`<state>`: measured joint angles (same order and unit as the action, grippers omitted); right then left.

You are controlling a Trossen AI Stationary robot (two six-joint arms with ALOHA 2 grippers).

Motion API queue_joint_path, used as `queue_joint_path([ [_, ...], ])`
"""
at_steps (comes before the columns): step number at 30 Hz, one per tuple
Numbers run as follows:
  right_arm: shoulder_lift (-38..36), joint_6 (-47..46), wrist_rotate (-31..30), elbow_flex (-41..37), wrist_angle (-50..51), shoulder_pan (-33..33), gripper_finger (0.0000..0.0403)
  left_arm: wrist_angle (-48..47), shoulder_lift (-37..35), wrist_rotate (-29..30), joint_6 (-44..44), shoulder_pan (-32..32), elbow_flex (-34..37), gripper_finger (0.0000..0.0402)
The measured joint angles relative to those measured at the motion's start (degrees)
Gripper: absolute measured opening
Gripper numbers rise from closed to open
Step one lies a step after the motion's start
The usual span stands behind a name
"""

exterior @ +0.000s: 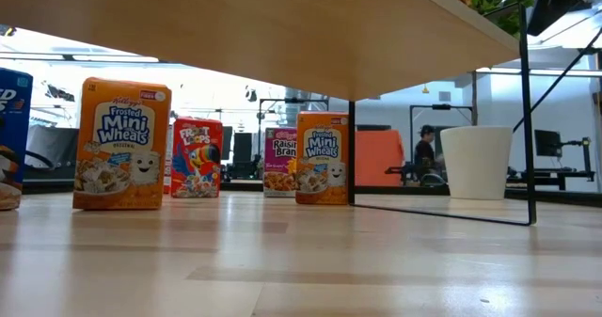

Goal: Stack cereal on shelf
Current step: Put the bottom purple cereal box onto the shelf

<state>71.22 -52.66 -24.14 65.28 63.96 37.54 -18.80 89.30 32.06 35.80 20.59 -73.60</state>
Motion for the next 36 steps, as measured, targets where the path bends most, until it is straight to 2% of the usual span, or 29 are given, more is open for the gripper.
queue_joint_path([
  [13,0.0,-0.1,0.0,0.0,-0.2,0.0,0.0274,4.4,1.7,-6.3,-0.8,-1.6,0.0,0.0000],
  [36,0.0,-0.5,-0.2,0.0,-0.2,0.0,0.0274,9.5,1.9,-8.2,-3.9,-3.7,0.0,0.0000],
])
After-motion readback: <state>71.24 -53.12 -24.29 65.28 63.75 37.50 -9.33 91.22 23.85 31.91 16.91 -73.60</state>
